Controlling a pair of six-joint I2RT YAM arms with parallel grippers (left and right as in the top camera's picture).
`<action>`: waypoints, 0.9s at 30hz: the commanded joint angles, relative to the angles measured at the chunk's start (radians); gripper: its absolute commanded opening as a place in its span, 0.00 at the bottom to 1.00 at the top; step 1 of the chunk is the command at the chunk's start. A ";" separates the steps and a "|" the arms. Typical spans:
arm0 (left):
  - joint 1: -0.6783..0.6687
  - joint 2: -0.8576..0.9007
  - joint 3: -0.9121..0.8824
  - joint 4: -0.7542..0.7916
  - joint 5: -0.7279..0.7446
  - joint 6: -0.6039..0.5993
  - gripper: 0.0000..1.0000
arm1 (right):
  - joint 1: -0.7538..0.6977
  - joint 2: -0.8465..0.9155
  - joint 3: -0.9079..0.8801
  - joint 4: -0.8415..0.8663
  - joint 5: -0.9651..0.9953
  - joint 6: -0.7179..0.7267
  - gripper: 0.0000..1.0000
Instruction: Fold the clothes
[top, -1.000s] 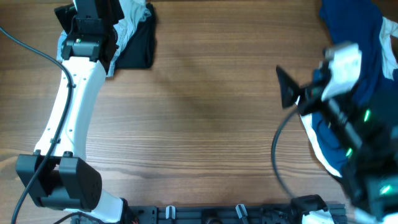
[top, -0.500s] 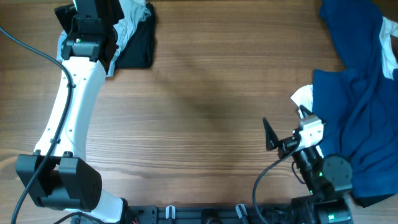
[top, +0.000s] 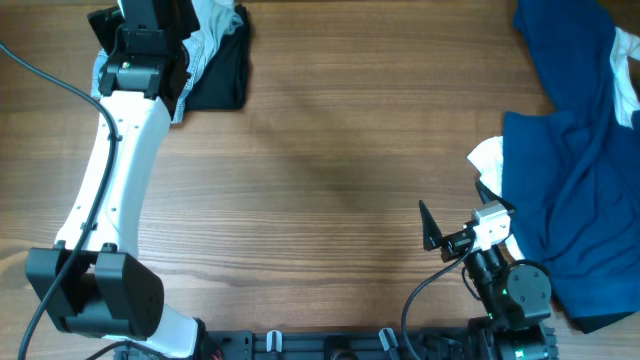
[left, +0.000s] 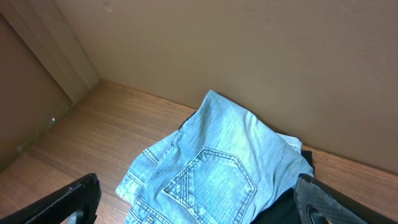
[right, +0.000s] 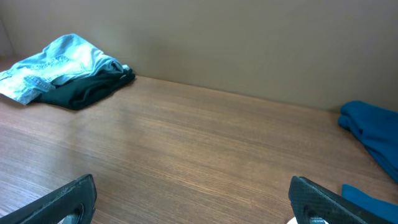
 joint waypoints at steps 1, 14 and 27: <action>0.002 -0.010 -0.001 0.002 0.004 -0.009 1.00 | -0.005 -0.010 -0.001 0.008 0.008 0.012 1.00; 0.002 -0.010 -0.001 0.002 0.004 -0.009 1.00 | -0.005 -0.009 -0.001 0.008 0.008 0.012 1.00; 0.014 -0.080 -0.001 -0.010 -0.037 0.028 1.00 | -0.005 -0.009 -0.001 0.008 0.008 0.012 1.00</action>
